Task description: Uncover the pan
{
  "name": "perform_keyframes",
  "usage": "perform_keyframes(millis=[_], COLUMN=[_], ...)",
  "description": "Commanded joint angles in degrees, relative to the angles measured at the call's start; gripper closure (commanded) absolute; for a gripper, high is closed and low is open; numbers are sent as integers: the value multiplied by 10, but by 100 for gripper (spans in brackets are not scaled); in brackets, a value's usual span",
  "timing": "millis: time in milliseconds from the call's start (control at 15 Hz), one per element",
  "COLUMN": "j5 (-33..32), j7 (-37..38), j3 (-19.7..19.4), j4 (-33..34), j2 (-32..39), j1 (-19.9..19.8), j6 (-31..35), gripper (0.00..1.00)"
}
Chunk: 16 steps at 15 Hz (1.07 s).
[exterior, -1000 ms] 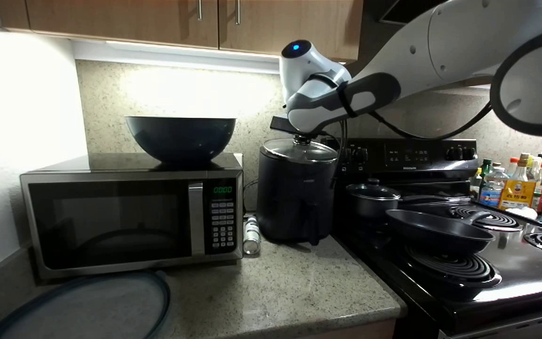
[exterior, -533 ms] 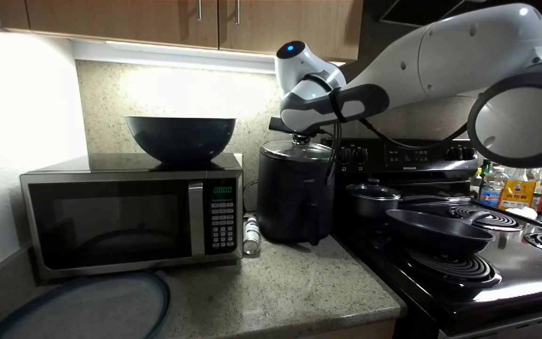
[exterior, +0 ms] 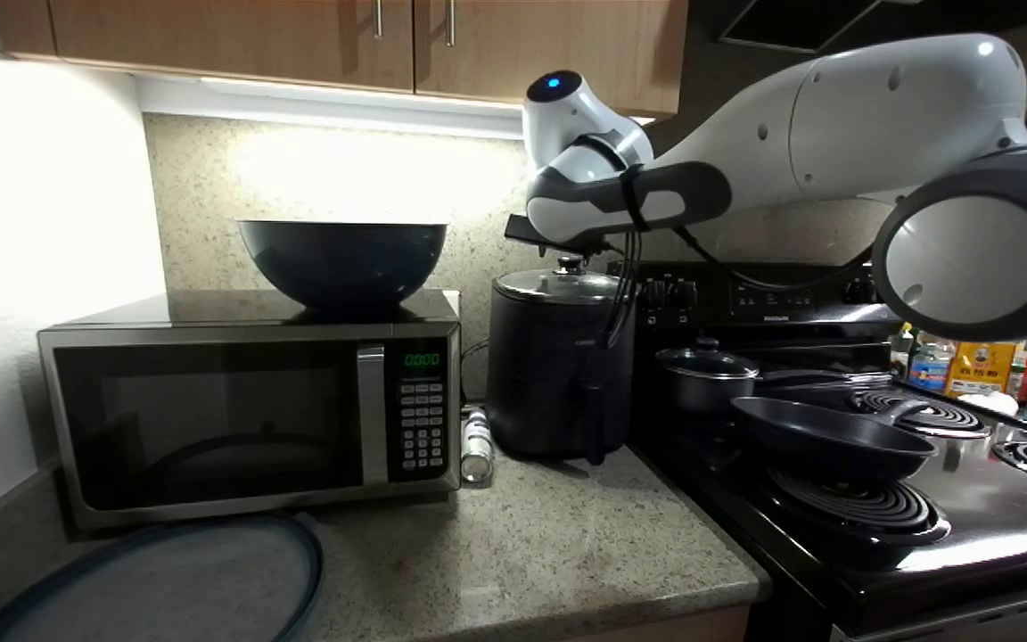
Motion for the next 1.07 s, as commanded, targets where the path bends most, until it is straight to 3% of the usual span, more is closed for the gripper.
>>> perform_keyframes(millis=[0,400,867,933,1000], j5=[17,88,122,97,99], j7=[-26,-147,-193,-173,-174], j3=[13,80,101,86,87], j4=[23,-6,-25,18,19], j2=[-1,-81,-142,-108,-110], j1=[-7,-15,-39,-24,-27], j6=[-24,-199,-443,-409,-417], gripper=[0,0,0,0,0])
